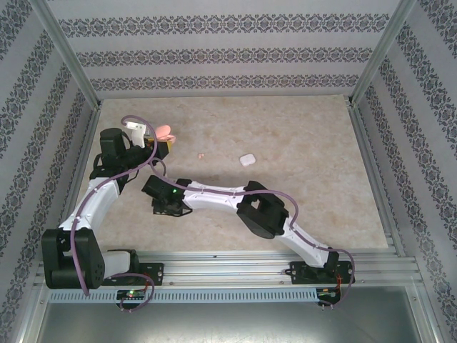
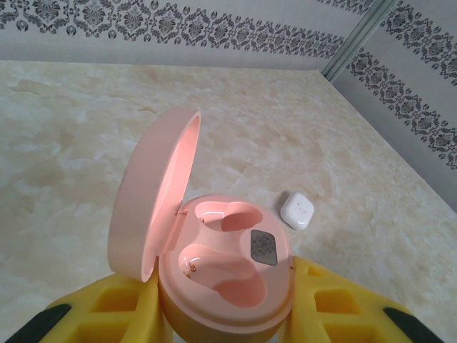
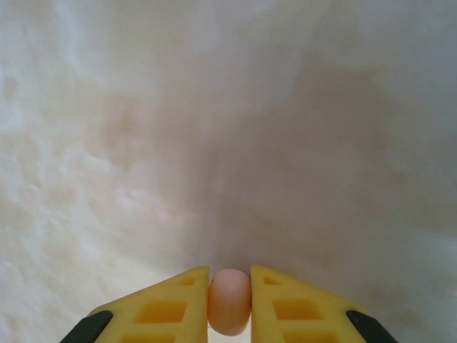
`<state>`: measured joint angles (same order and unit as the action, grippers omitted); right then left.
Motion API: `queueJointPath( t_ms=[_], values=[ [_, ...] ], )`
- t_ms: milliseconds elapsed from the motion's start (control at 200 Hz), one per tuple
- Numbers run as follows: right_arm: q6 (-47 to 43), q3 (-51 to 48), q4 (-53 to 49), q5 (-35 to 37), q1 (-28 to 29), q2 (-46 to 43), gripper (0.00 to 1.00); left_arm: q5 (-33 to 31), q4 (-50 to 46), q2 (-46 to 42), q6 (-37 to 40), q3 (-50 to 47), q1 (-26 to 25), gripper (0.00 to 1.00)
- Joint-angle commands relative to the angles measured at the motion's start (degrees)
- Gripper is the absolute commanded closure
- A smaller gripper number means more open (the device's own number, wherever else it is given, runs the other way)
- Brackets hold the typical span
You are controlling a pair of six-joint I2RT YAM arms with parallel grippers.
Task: Insert wireless bluetooth earbuds into charging case
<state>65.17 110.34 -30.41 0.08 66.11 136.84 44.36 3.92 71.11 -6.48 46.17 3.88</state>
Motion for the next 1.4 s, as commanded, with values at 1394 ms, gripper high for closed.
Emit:
queueJointPath(
  t_ms=[1394],
  values=[
    [-16.52,-6.95,-25.15,14.36,-5.21,-42.17,0.87,8.05,25.38,-16.52,5.25,-19.28,-20.0,0.78]
  ],
)
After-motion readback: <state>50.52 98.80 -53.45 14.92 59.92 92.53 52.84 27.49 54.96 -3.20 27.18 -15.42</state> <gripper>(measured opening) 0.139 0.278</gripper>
